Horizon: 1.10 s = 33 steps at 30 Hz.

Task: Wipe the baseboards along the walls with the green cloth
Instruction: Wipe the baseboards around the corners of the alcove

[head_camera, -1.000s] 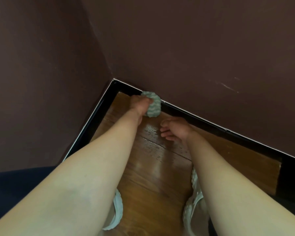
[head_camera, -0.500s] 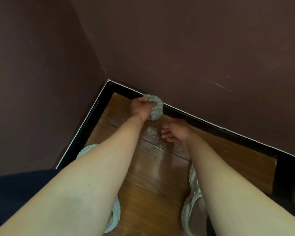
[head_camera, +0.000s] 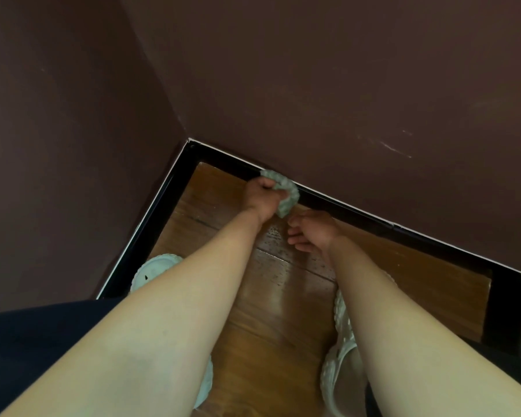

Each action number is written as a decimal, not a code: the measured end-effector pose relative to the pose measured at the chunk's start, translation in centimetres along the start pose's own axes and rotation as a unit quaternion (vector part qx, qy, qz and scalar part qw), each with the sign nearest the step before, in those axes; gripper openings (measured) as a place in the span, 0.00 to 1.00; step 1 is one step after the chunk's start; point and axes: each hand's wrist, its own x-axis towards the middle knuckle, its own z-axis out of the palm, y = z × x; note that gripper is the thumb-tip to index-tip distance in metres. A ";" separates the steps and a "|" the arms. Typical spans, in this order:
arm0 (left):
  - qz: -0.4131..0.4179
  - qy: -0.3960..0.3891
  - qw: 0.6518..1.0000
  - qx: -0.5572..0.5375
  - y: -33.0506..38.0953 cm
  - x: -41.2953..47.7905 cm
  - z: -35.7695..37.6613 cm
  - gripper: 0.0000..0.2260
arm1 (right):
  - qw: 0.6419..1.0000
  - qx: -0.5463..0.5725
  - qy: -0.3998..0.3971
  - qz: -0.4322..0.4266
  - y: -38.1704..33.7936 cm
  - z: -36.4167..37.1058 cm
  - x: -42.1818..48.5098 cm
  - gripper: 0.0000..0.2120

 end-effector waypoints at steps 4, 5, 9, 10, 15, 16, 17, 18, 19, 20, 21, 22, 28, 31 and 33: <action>0.009 0.150 0.987 -0.048 0.7 0.6 -1.7 0.07 | 1.000 -0.002 -0.003 0.001 0.2 -0.2 0.1 0.04; -0.001 0.206 0.976 -0.068 1.0 1.1 -3.0 0.06 | 1.000 -0.001 -0.003 0.001 0.3 -0.4 0.1 0.06; -0.067 0.263 0.962 -0.022 1.6 3.3 -6.5 0.16 | 1.000 0.010 0.006 0.013 1.2 -1.1 -0.2 0.10; -0.082 0.223 0.971 -0.025 1.6 3.4 -6.2 0.18 | 1.000 0.016 0.011 0.018 1.4 -1.3 -0.2 0.09; -0.131 0.028 0.991 -0.016 -0.2 -0.1 -0.8 0.14 | 0.998 0.044 0.026 0.024 2.4 -1.4 -0.8 0.03; -0.131 -0.012 0.991 0.002 -0.5 -1.2 0.4 0.14 | 0.998 0.046 0.024 0.024 2.6 -1.3 -1.1 0.03; -0.127 -0.042 0.991 0.015 -0.6 -1.9 1.2 0.14 | 0.998 0.049 0.024 0.022 2.8 -1.3 -1.3 0.03; -0.121 -0.052 0.991 0.011 -0.7 -2.3 1.7 0.15 | 0.998 0.054 0.024 0.020 3.0 -1.4 -1.6 0.03; -0.118 -0.039 0.992 -0.015 -0.6 -2.2 1.8 0.15 | 0.998 0.060 0.026 0.019 3.3 -1.6 -1.8 0.03; -0.124 -0.010 0.990 -0.060 -0.3 -1.9 1.7 0.15 | 0.997 0.066 0.030 0.020 3.6 -1.9 -1.9 0.04; -0.133 0.027 0.985 -0.107 0.0 -1.5 1.4 0.15 | 0.997 0.072 0.035 0.023 3.9 -2.3 -2.1 0.04; -0.140 0.064 0.977 -0.148 0.3 -1.1 0.9 0.15 | 0.996 0.078 0.038 0.024 4.3 -2.6 -2.3 0.05; -0.146 0.026 0.984 -0.103 0.7 -1.3 -0.6 0.16 | 0.987 0.147 0.063 0.035 6.9 -3.6 -3.4 0.09; -0.128 -0.049 0.990 -0.025 -0.2 -2.1 0.0 0.14 | 0.983 0.169 0.062 0.042 7.6 -2.9 -3.9 0.11; -0.121 -0.086 0.989 0.012 -0.6 -2.8 1.0 0.15 | 0.982 0.172 0.061 0.042 7.7 -2.3 -4.3 0.11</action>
